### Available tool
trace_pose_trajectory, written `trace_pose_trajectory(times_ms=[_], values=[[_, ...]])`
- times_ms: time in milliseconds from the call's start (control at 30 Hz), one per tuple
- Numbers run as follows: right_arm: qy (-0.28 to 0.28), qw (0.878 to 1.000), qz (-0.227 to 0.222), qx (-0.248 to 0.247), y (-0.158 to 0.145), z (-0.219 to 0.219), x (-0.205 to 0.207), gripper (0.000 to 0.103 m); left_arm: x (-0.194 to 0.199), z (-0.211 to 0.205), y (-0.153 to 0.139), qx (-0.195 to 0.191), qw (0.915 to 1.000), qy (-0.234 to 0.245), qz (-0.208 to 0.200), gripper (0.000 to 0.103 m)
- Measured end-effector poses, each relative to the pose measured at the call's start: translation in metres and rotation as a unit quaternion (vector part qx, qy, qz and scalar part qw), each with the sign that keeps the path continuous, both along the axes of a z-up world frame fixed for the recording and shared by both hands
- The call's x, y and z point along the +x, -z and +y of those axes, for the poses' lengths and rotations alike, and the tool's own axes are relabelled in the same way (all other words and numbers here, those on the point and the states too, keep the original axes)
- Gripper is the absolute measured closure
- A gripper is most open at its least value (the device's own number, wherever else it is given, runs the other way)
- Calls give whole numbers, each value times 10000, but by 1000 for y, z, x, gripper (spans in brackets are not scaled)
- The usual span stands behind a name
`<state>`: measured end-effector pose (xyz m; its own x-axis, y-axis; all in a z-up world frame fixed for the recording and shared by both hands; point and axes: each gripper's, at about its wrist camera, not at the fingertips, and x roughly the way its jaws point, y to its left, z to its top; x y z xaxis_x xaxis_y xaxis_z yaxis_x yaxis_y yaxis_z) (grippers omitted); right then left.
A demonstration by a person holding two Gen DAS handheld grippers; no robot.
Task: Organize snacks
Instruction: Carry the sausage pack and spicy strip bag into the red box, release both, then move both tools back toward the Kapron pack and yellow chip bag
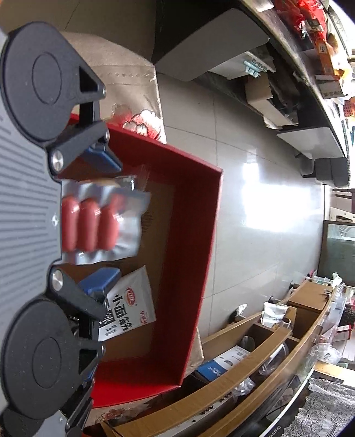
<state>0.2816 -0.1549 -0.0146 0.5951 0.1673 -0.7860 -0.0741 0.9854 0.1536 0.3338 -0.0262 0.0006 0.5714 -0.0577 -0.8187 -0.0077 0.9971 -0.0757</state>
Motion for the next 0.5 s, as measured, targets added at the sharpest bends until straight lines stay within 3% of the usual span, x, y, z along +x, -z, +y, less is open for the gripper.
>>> trace_pose_trajectory(times_ms=[500], values=[[-110, 9997, -210, -3, -19, 6, -13, 42, -17, 18, -16, -120, 9999, -49, -111, 23]])
